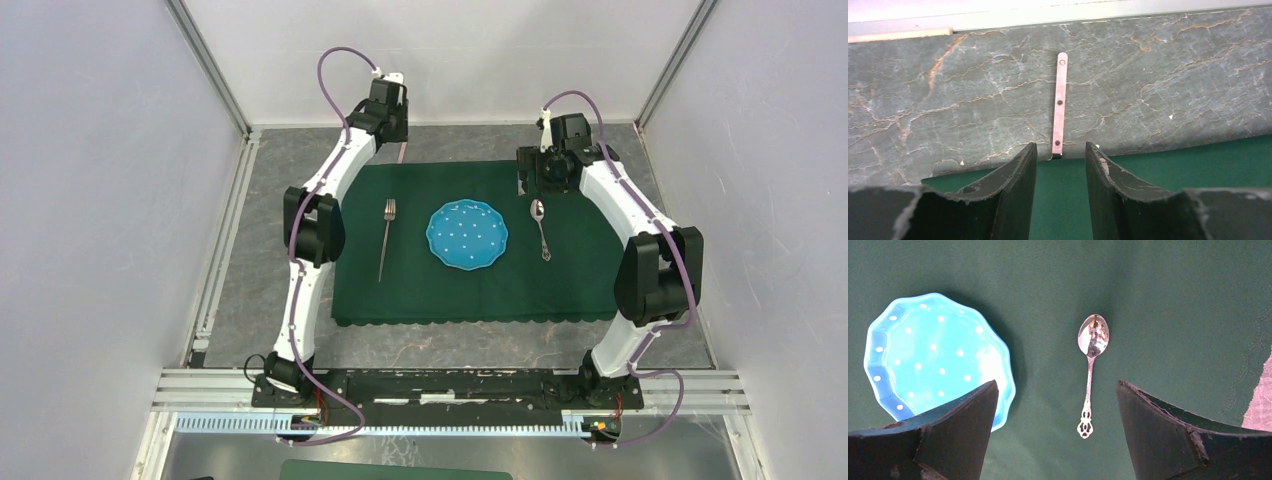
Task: Set the dinner table for one person
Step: Pick up the knife at the corner of the board.
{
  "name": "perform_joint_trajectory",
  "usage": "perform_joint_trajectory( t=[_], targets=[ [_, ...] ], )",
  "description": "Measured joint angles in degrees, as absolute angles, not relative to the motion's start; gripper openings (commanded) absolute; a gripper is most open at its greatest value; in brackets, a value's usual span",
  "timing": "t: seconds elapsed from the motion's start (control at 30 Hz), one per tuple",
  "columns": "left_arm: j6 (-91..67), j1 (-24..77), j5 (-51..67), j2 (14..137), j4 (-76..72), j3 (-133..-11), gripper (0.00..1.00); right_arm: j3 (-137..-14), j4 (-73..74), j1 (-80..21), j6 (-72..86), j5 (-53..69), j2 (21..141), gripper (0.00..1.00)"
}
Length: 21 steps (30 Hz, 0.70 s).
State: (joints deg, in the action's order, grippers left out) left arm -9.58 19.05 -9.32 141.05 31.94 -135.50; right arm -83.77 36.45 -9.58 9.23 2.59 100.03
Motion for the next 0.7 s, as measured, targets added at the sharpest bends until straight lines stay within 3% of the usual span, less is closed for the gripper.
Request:
perform_joint_trajectory(
  t=[0.7],
  targets=[
    [-11.27,19.25,-7.79,145.51,31.64,-131.61,0.47,-83.77,36.45,-9.56,9.23,2.57,100.05,0.94]
  ],
)
